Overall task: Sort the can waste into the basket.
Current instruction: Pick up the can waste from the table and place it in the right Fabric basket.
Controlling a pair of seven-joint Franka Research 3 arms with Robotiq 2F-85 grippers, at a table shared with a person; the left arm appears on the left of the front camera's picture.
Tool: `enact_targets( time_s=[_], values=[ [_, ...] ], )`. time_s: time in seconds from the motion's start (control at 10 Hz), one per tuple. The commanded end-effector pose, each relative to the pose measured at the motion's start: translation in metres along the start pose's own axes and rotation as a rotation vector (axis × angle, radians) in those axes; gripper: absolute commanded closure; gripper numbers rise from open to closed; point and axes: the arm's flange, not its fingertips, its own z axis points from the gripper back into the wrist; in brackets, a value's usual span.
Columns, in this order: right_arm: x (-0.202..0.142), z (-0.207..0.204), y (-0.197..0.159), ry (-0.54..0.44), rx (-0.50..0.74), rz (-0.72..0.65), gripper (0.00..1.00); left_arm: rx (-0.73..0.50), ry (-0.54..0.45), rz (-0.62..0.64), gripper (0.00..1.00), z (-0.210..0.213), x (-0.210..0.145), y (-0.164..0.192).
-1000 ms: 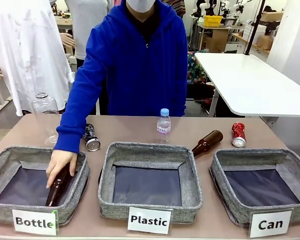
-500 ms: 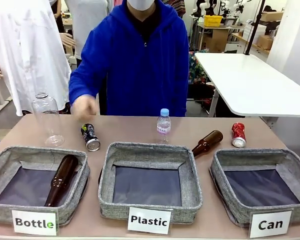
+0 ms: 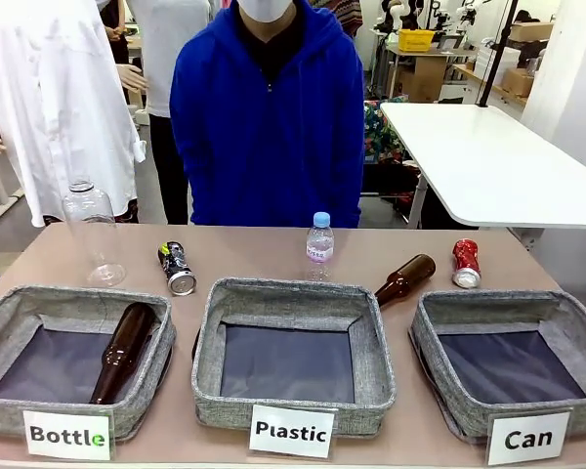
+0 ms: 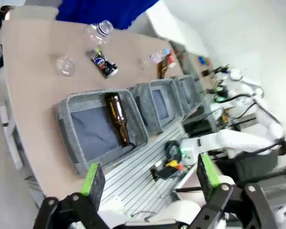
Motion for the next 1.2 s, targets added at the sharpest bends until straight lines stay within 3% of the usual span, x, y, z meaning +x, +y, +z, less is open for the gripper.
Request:
enact_targets(
  time_s=[0.0, 0.2, 0.4, 0.6, 0.8, 0.9, 1.0, 1.1],
  values=[
    [0.004, 0.001, 0.000, -0.016, 0.019, 0.027, 0.00, 0.203, 0.099, -0.011, 0.00, -0.086, 0.011, -0.051],
    [0.004, 0.001, 0.000, -0.016, 0.019, 0.027, 0.00, 0.376, 0.177, -0.108, 0.00, -0.171, 0.021, -0.092],
    [0.004, 0.001, 0.000, -0.016, 0.019, 0.027, 0.00, 0.447, 0.242, -0.202, 0.00, -0.249, 0.027, -0.118],
    [0.004, 0.001, 0.000, -0.016, 0.019, 0.027, 0.00, 0.513, 0.380, -0.245, 0.00, -0.342, 0.028, -0.128],
    [0.004, 0.001, 0.000, -0.016, 0.019, 0.027, 0.00, 0.587, 0.451, -0.234, 0.00, -0.408, 0.025, -0.130],
    [0.004, 0.001, 0.000, -0.016, 0.019, 0.027, 0.00, 0.654, 0.373, -0.138, 0.00, -0.426, 0.027, -0.130],
    [0.004, 0.001, 0.000, -0.016, 0.019, 0.027, 0.00, 0.526, 0.417, -0.270, 0.00, -0.397, 0.011, -0.139],
    [0.004, 0.001, 0.000, -0.016, 0.019, 0.027, 0.00, 0.526, 0.417, -0.270, 0.00, -0.397, 0.011, -0.139]
  ],
)
